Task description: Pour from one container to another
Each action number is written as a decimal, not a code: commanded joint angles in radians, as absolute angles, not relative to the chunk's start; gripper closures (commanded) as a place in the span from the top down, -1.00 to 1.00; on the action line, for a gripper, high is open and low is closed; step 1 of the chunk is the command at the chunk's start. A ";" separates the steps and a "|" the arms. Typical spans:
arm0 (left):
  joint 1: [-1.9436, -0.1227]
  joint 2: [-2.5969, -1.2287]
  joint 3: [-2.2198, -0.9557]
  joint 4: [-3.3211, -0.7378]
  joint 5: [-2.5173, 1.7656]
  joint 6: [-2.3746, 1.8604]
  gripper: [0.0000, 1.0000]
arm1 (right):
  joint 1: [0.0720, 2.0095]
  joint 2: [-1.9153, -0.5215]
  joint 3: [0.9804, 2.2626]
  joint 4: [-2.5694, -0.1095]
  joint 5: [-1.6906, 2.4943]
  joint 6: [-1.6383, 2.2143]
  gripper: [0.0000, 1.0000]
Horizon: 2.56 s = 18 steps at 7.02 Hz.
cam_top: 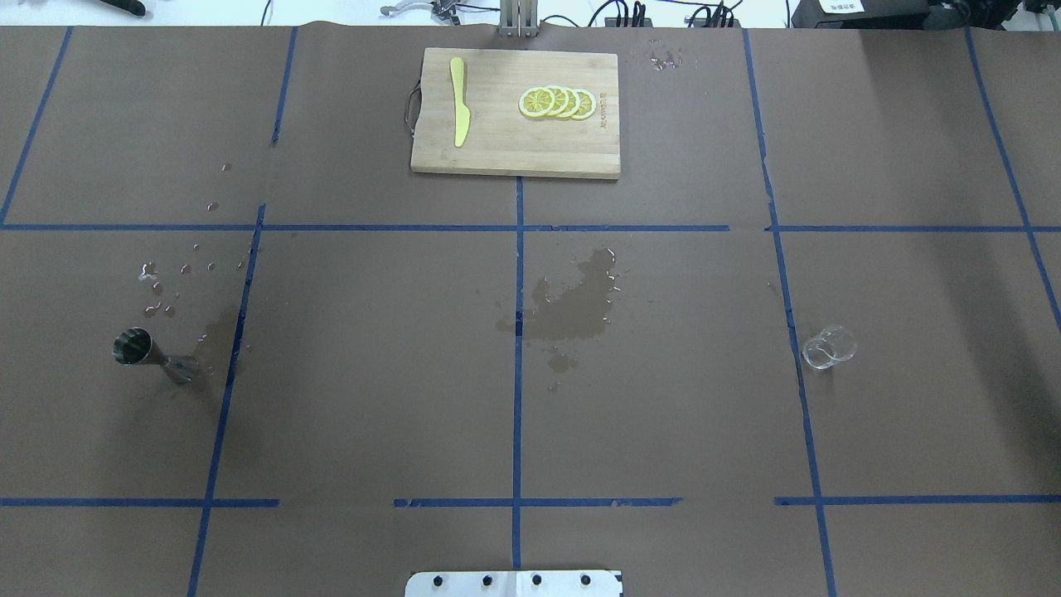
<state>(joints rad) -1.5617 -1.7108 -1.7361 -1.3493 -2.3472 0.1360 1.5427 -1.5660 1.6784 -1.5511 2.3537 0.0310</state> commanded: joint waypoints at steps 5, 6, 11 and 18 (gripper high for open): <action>-1.519 -1.664 -1.638 -1.476 -2.312 0.149 1.00 | 1.525 -1.607 1.683 -1.488 2.372 0.034 1.00; -1.519 -1.657 -1.626 -1.555 -2.313 0.135 1.00 | 1.499 -1.617 1.681 -1.468 2.370 0.038 1.00; -1.523 -1.626 -1.652 -1.529 -2.318 0.149 1.00 | 1.447 -1.617 1.675 -1.463 2.368 0.106 1.00; -1.532 -1.565 -1.695 -1.410 -2.310 0.150 1.00 | 1.447 -1.597 1.724 -1.471 2.368 0.169 1.00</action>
<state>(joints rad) -1.5324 -1.5846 -1.6963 -1.4157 -2.3112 0.1502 1.4468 -1.5973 1.7227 -1.4720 2.3687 0.1658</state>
